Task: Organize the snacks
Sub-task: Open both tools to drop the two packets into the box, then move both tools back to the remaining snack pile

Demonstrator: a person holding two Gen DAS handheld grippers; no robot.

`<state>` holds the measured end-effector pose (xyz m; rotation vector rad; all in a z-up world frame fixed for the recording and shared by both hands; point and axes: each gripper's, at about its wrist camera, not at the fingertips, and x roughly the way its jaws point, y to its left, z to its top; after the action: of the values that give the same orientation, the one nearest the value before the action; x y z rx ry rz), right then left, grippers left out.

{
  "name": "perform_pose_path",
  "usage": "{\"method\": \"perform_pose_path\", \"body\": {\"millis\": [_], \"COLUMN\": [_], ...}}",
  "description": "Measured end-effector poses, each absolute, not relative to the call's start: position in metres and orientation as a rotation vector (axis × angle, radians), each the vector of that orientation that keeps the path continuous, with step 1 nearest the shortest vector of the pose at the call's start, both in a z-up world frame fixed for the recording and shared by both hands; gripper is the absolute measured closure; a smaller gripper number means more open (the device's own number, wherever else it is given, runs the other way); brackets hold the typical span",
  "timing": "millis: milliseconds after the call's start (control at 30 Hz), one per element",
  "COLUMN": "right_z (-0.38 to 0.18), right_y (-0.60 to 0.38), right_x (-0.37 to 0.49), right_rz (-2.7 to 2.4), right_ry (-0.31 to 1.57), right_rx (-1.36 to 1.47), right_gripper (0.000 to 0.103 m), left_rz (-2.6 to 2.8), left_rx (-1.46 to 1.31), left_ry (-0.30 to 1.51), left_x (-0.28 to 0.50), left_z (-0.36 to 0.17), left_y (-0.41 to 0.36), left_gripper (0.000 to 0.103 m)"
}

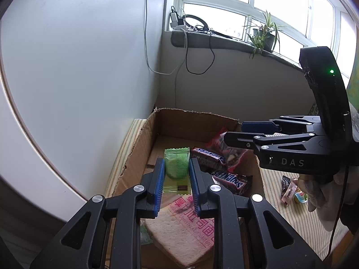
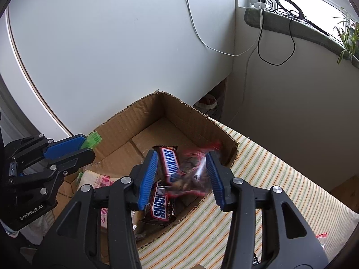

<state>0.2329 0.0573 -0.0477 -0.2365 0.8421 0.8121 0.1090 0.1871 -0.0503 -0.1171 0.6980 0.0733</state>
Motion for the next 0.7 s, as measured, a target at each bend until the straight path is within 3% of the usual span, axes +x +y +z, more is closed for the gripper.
{"method": "perform_pose_path", "body": {"millis": [700], "right_z": [-0.017], "right_y": [0.005], "right_x": [0.213], "right_rz": [0.793], "right_ry": [0.781], "right_rx": [-0.200], "right_gripper": [0.055], "left_rz": [0.038], "left_rx": [-0.127], "left_ry": [0.646], "left_x": [0.087], "left_z": [-0.026], "left_y": [0.162], "left_gripper": [0.082]}}
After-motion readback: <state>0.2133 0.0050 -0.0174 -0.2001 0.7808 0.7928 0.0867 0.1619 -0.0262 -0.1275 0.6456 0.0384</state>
